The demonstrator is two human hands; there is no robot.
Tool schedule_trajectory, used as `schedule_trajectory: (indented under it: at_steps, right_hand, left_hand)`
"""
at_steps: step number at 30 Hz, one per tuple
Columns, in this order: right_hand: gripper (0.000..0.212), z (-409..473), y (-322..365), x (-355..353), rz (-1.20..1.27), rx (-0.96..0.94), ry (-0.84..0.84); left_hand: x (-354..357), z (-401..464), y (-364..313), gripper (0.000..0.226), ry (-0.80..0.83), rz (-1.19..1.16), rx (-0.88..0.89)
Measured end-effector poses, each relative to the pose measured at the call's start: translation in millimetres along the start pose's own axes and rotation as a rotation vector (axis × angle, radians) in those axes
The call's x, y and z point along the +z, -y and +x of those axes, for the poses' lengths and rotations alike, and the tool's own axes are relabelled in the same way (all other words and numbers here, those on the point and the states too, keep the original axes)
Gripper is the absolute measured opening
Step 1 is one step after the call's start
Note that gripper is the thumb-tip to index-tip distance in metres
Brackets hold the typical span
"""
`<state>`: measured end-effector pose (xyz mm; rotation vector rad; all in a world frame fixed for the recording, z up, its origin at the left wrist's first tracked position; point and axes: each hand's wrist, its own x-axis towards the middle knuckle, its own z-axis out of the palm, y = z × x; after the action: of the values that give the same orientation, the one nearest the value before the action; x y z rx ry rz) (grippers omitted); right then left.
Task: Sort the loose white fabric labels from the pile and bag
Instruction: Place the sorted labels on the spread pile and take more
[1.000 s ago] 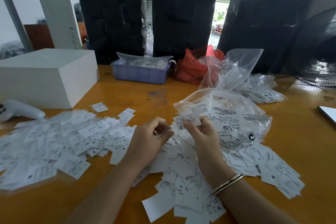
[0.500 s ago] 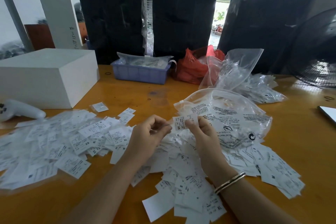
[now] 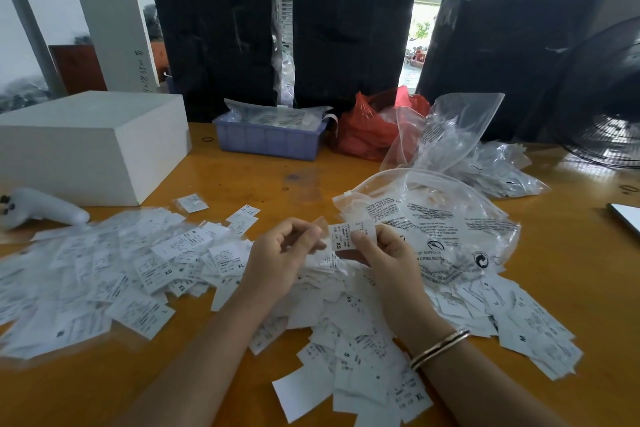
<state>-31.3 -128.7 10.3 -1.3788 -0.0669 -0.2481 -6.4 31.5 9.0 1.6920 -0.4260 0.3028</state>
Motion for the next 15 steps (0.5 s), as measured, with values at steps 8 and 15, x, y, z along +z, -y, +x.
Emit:
schedule_trajectory:
  at_steps: [8,15]
  right_hand:
    - [0.020,0.2,1.7,0.8,-0.025,-0.005,-0.057]
    - [0.007,0.3,6.4,-0.8,0.080,-0.063,-0.111]
  left_hand:
    - [1.7,2.4,4.1,0.003,0.035,-0.027,-0.059]
    - [1.9,2.2,3.3,0.025,0.003,-0.060,-0.061]
